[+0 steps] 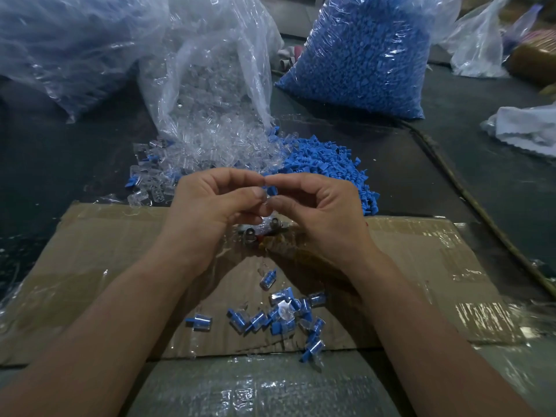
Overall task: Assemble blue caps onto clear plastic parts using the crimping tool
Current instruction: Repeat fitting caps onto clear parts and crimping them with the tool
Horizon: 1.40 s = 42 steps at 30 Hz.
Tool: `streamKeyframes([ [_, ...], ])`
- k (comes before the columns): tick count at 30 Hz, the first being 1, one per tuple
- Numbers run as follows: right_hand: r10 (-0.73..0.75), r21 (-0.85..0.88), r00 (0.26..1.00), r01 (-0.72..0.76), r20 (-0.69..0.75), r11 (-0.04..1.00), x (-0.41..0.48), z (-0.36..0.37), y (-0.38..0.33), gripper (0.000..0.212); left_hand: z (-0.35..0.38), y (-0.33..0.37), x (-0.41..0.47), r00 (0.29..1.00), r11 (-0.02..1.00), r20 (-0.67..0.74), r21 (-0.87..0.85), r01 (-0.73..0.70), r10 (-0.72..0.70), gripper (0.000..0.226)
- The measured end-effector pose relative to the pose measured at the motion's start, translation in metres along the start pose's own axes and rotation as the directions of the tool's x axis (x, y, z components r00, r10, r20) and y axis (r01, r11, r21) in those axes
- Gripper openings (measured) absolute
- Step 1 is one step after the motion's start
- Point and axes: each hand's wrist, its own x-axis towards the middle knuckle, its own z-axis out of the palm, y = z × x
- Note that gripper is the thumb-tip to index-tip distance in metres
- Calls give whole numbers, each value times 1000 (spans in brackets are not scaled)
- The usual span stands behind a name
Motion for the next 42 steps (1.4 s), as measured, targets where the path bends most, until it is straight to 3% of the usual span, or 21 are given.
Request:
streamKeyframes([
  [6,-18,20,1000,18,-22,1000,-1,-2,1,31,-2,-1,2,999,1000,33,-20,11,-10,16],
  [21,-194,-157,980,187,-33,970,0,1,6,33,0,3,-1,994,994,49,-27,104,-103,24],
  [29,-198,-176,980,192,-14,965,1,1,6,29,5,5,-3,996,996,-10,-35,86,-87,21],
  [33,-202,-169,979,198,-10,966,1,3,4,30,5,4,-2,995,996,-34,1,92,-92,9],
  [42,-149,-127,988,145,-29,981,-1,1,1,29,5,6,-2,995,994,3,-31,103,-103,7],
])
